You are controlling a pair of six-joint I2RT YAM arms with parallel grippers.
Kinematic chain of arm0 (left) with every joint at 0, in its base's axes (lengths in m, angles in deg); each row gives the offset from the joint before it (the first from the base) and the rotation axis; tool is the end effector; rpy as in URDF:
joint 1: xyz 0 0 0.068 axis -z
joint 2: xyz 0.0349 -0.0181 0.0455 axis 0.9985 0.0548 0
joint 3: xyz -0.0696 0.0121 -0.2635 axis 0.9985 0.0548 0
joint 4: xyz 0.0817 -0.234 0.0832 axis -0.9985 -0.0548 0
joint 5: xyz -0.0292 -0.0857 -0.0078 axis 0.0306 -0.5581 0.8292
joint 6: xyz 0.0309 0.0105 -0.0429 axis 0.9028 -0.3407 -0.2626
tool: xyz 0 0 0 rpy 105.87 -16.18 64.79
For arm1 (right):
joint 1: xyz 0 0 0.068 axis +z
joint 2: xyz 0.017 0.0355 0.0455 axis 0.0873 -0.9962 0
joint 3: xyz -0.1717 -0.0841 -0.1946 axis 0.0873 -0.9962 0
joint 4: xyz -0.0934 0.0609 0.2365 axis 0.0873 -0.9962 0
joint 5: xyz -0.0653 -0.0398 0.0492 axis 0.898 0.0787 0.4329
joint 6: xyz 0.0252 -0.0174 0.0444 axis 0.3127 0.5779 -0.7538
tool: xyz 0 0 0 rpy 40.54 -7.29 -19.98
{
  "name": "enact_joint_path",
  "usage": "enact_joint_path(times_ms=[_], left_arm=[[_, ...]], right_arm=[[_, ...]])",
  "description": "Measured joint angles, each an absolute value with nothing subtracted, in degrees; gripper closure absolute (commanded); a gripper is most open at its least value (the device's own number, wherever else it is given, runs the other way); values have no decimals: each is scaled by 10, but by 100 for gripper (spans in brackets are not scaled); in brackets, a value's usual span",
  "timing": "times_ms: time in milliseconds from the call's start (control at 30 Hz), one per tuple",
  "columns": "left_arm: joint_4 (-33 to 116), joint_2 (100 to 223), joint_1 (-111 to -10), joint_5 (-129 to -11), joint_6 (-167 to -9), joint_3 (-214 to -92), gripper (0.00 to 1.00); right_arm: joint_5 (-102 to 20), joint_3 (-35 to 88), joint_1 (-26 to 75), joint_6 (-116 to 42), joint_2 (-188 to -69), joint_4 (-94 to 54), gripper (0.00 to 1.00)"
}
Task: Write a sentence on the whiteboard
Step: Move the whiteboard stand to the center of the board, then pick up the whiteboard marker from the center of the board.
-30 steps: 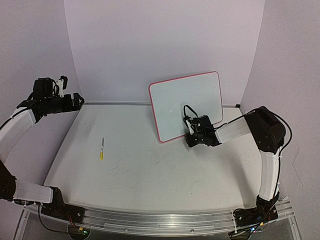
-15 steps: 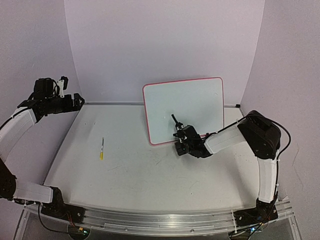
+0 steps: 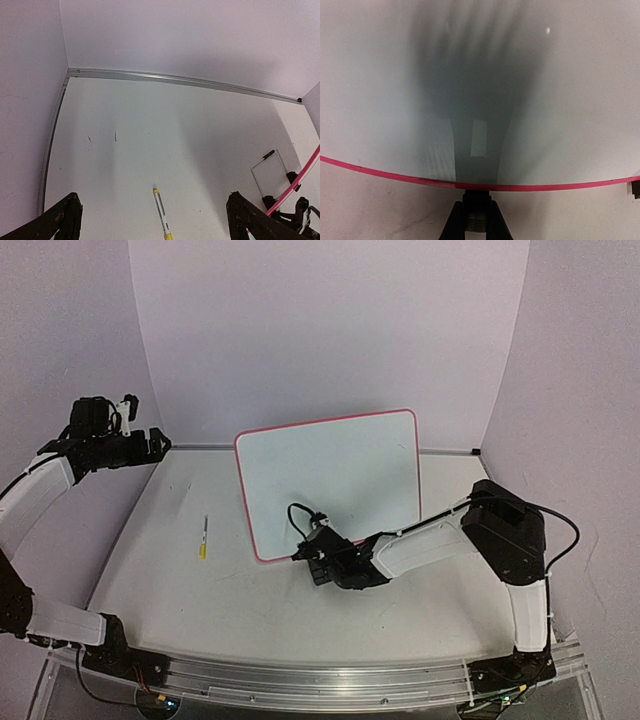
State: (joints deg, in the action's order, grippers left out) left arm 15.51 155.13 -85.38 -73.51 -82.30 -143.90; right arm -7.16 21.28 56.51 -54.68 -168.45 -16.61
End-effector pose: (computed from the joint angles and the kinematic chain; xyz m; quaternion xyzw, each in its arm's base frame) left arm 0.2676 -0.0141 0.3405 0.0145 0.8617 -0.1205 0.4927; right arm 0.2182 0.3692 0.1097 -0.2115 0.8886 0.0836 0.3983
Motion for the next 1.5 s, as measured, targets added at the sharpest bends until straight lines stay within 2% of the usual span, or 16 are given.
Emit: enact_joint_path(times_ms=[133,233,533,667,833,1000,1133,1300,1500], left_arm=[[155,1554,-852,-737,-825,-1439,1],[155,1557,-849,-738,-825,-1439,1],[152,1564,-838,-699,-839,-1439,1],[149,1571,-835,-666,-851,-1439,1],[120,1598,-835,-638,-872,-1454,3],[95,1612,-833,-642,-897,-1450,7],[95,1615,-808,-663,-923,-1401,16],[105,1637,-740,-706,-974,-1305,34],[121,1674,-718,-742,-1020,-1263,45]], right_arm=[[-62,255,597,-571,-1707,-200,100],[-53,278,609,-585,-1718,-220,93],[-64,284,620,-598,-1716,-236,40],[-84,256,627,-592,-1680,-235,28],[-117,187,632,-585,-1575,-221,13],[-132,100,633,-586,-1454,-211,6],[-133,38,627,-586,-1366,-207,4],[-154,-24,569,-587,-1272,-207,4],[-188,-66,495,-589,-1211,-208,4]])
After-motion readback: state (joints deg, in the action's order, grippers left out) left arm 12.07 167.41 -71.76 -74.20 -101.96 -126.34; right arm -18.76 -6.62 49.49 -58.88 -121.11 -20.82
